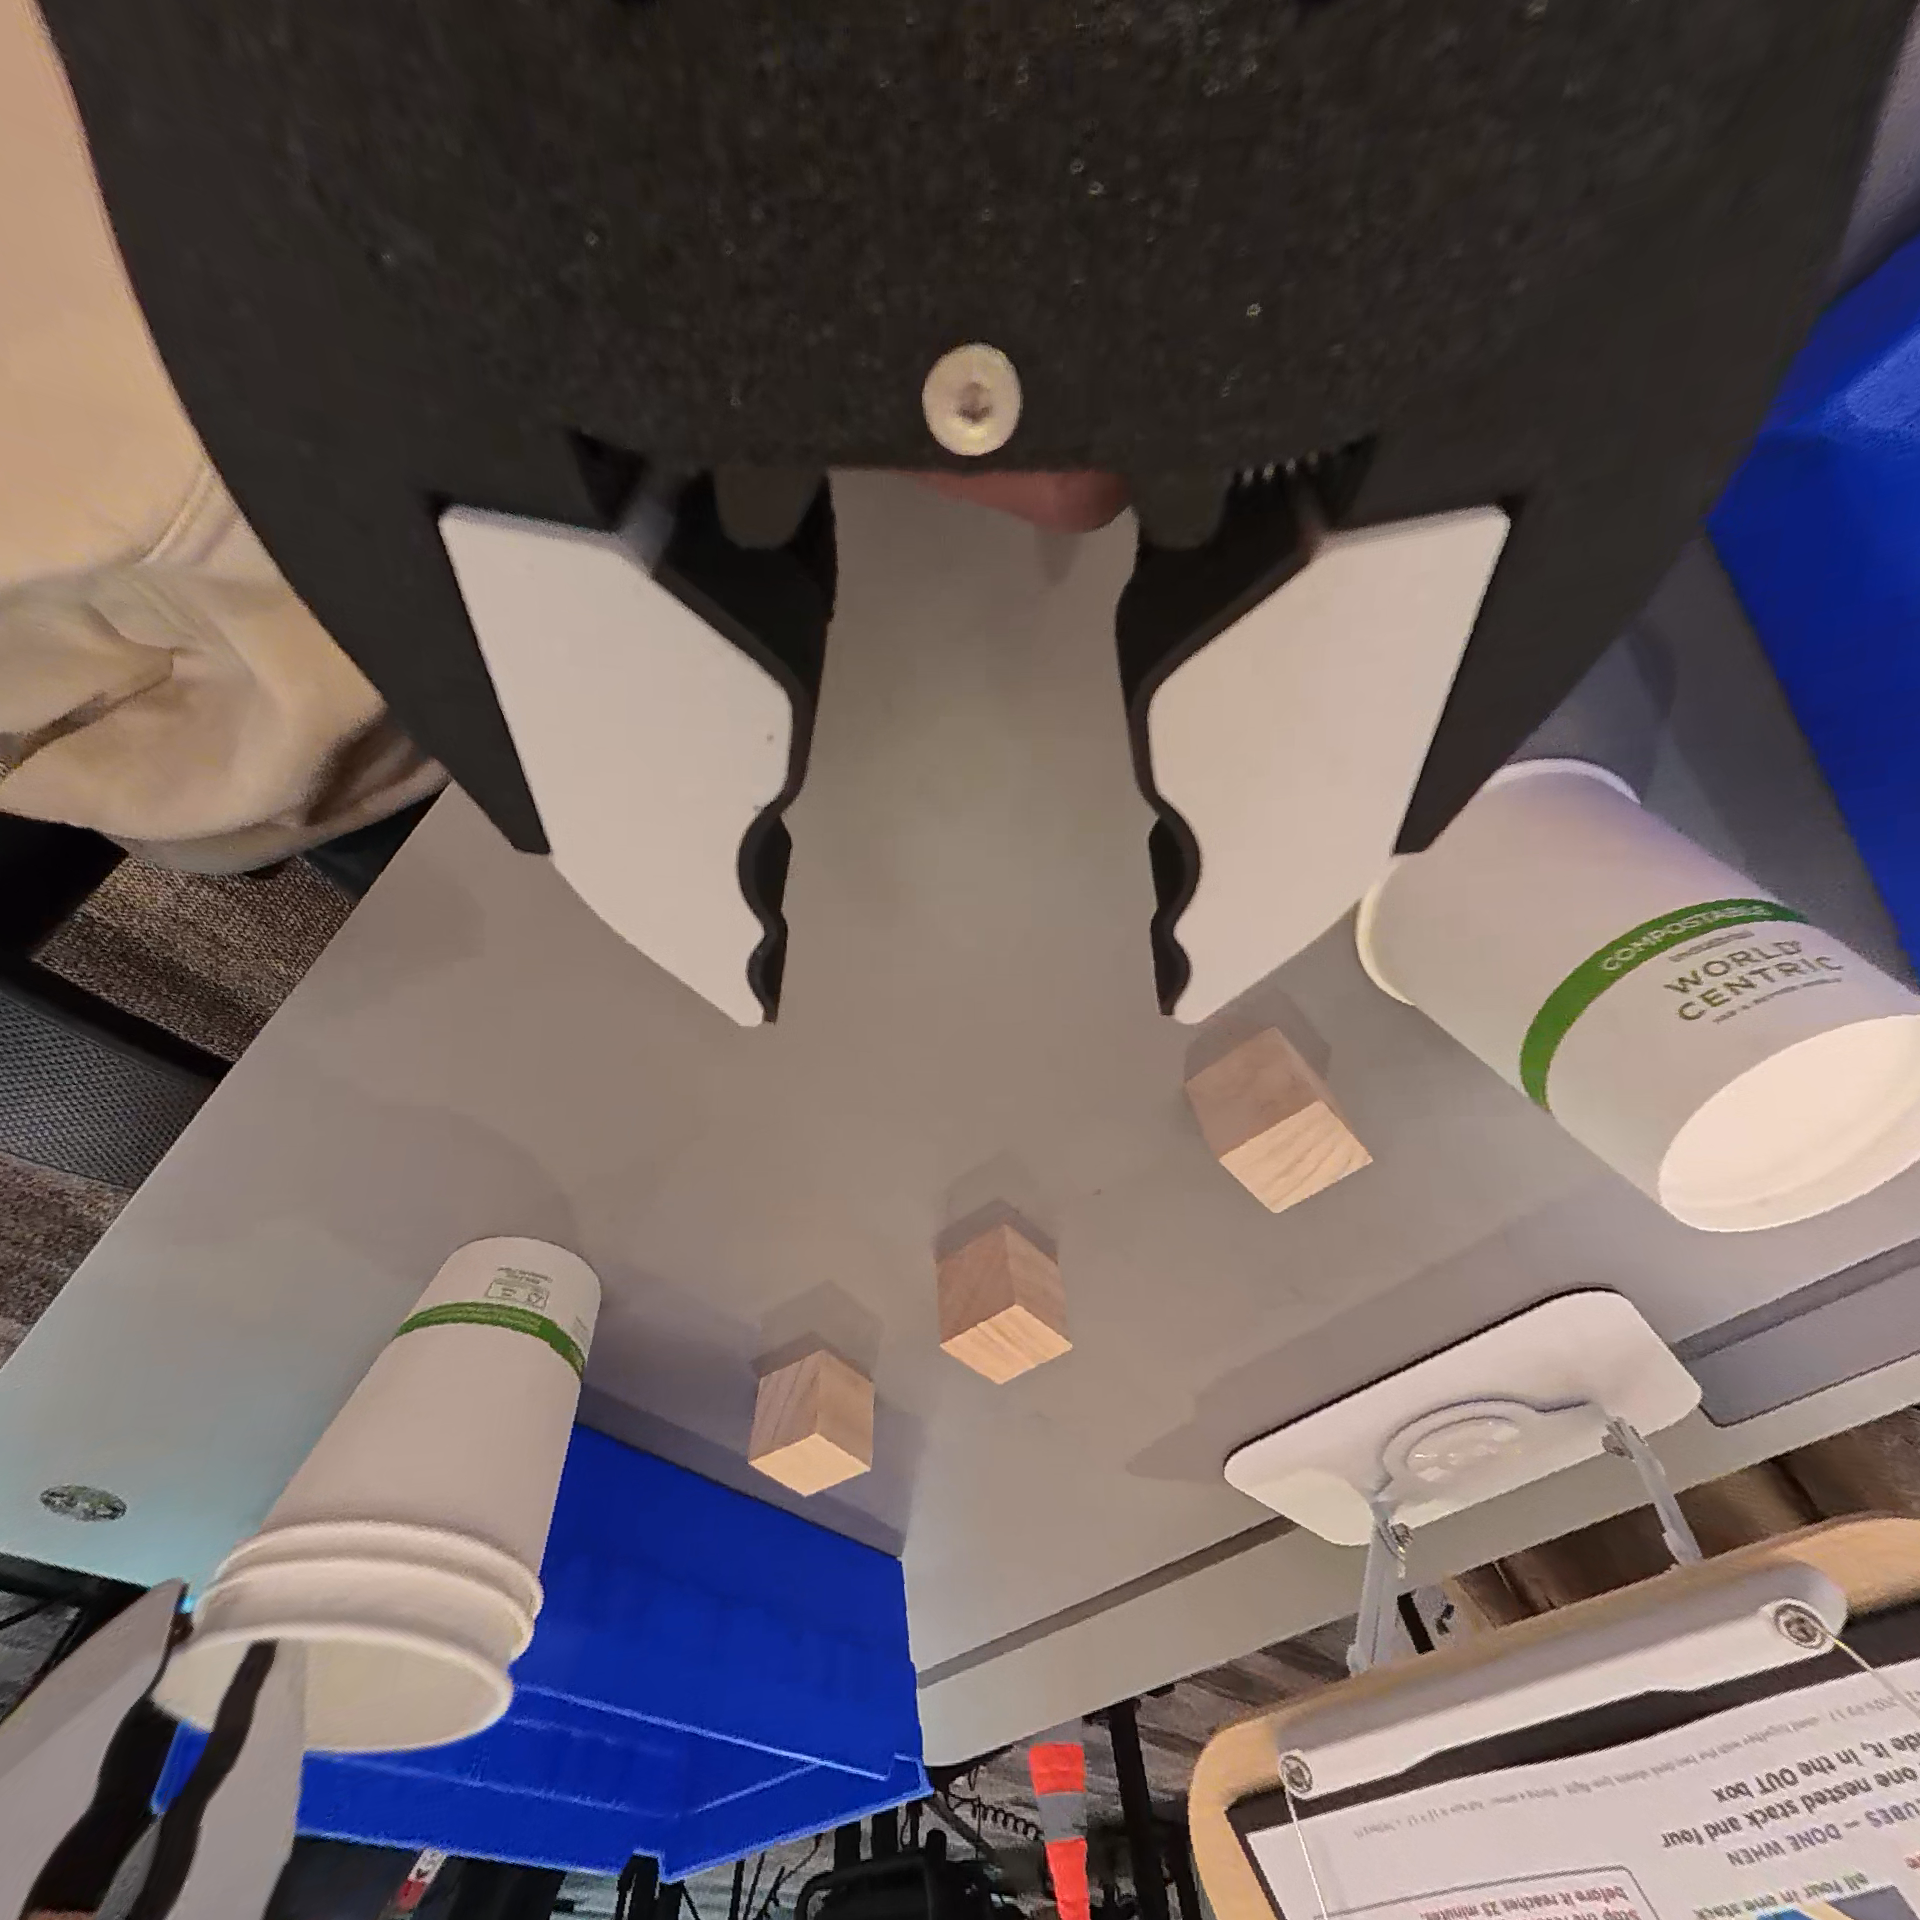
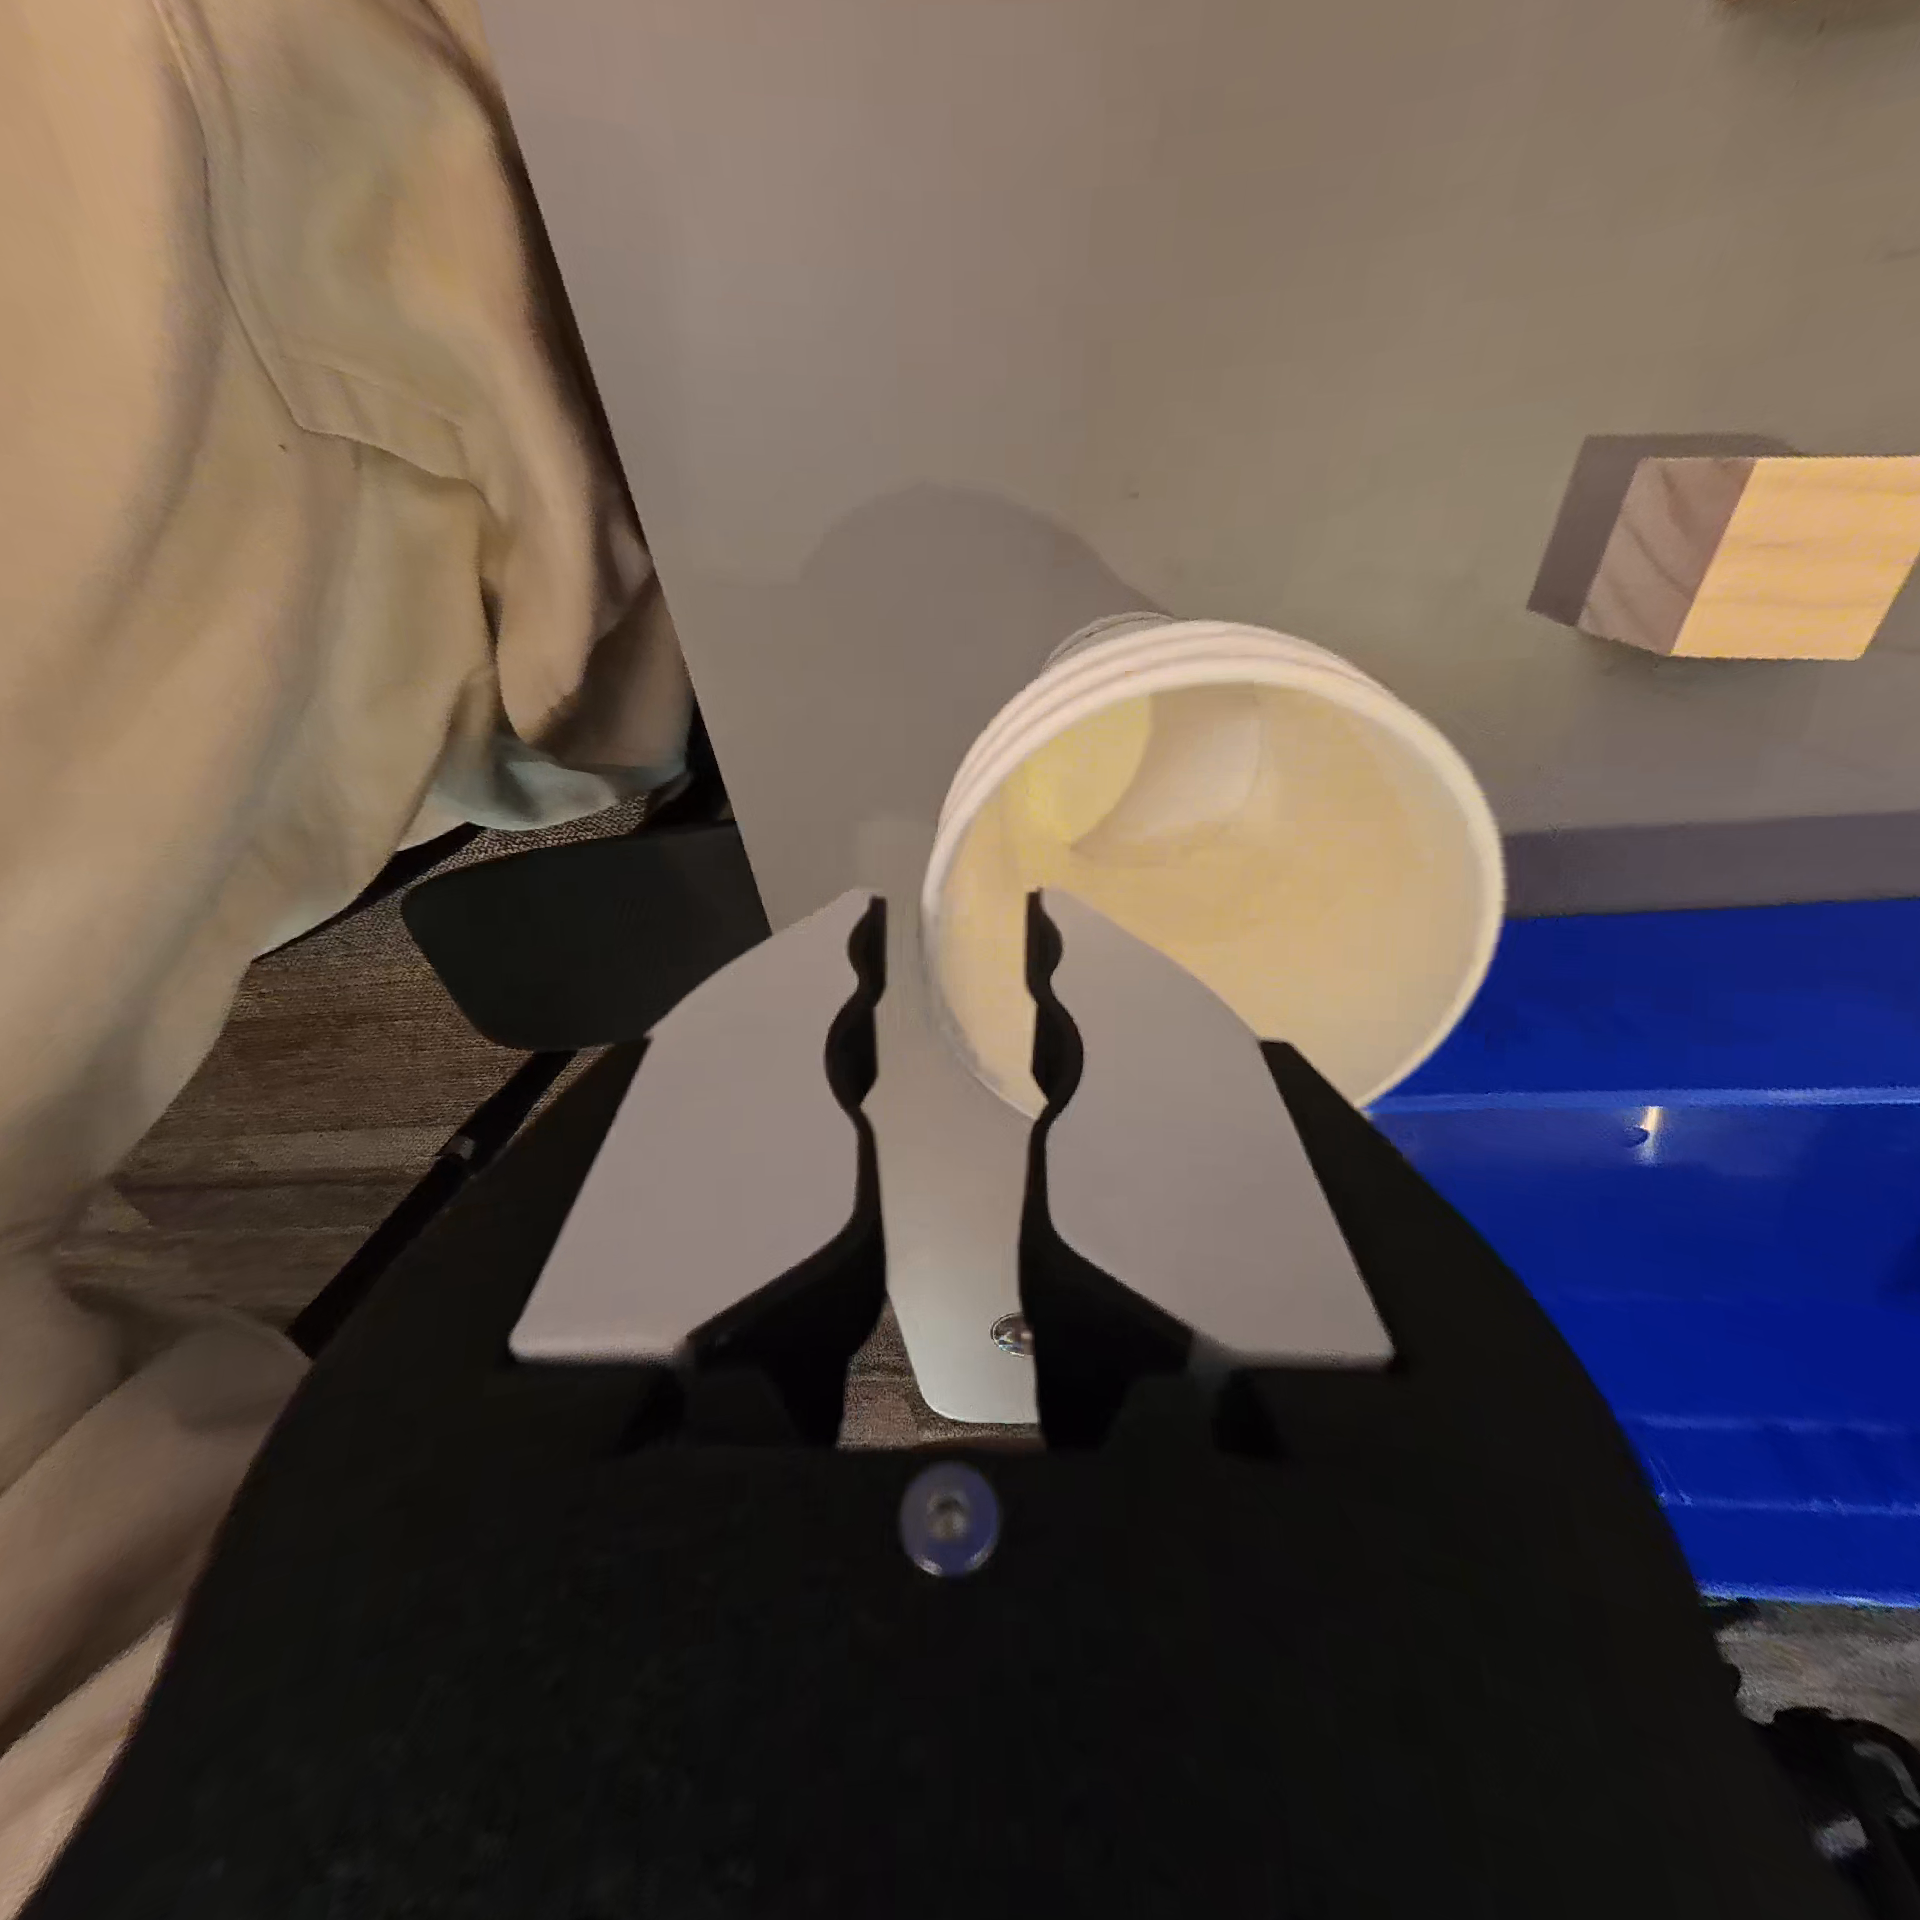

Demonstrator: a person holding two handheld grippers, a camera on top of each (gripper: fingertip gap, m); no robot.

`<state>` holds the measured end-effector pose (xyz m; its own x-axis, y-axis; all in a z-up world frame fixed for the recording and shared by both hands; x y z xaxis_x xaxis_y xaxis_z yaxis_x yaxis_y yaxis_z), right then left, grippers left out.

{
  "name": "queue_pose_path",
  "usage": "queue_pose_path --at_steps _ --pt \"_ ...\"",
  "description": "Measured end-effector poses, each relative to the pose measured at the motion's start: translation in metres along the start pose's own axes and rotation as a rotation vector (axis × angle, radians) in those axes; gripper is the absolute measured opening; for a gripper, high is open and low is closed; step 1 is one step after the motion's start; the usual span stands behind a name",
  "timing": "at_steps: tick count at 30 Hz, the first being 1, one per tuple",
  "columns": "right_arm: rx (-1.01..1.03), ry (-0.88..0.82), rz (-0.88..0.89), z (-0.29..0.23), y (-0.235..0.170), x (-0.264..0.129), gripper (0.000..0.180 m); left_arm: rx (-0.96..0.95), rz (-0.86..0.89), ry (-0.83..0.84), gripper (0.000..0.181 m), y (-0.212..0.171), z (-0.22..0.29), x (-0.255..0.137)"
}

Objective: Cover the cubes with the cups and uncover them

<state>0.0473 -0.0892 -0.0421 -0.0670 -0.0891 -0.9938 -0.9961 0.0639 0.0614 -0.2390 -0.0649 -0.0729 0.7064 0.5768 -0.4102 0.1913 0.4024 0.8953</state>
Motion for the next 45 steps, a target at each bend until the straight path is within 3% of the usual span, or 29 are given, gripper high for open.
queue_pose_path --at_steps 1,6,11,15,20,23,27,34,39,45 --pt "0.002 0.003 0.001 0.0 -0.001 0.001 0.03 0.002 -0.003 0.003 0.068 -0.001 0.0 0.0" --pt "0.017 -0.071 0.057 -0.001 0.002 -0.014 0.041 0.005 0.001 0.035 0.068 -0.001 -0.006 0.001" --pt "0.002 -0.55 0.735 -0.013 0.067 -0.075 0.058 -0.023 0.033 0.085 0.068 0.002 -0.017 -0.001" --pt "0.104 -0.641 1.183 -0.046 0.121 -0.029 0.068 -0.022 0.037 0.218 0.071 0.002 -0.038 -0.001" --pt "0.077 -0.589 1.249 -0.064 0.166 0.05 0.064 -0.043 0.093 0.446 0.073 0.029 -0.084 -0.003" --pt "0.115 -0.478 1.284 -0.063 0.172 0.073 0.062 -0.088 0.026 0.53 0.083 0.048 -0.116 0.012" --pt "0.188 -0.299 1.385 -0.069 0.163 0.081 0.059 -0.206 -0.068 0.521 0.09 0.054 -0.147 0.044" --pt "0.228 -0.263 1.419 -0.066 0.146 0.077 0.059 -0.239 -0.11 0.576 0.087 0.036 -0.172 0.075" --pt "0.208 -0.319 1.373 -0.063 0.145 0.081 0.058 -0.214 -0.129 0.522 0.086 0.045 -0.161 0.069" --pt "0.25 -0.375 1.407 -0.055 0.135 0.074 0.059 -0.122 0.069 0.315 0.087 0.098 -0.124 0.021"
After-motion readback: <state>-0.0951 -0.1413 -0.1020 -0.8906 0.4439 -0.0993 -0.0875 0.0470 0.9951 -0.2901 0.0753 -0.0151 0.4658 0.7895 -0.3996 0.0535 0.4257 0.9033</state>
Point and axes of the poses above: each gripper's, where its closed fingertips meet, x out along the fingers, y out of its top, z = x × y across the jaws, the point moved 4 cm from there along -x, back along the fingers, and after that the axes turned 15 degrees about -x, right-handed, at the moved point
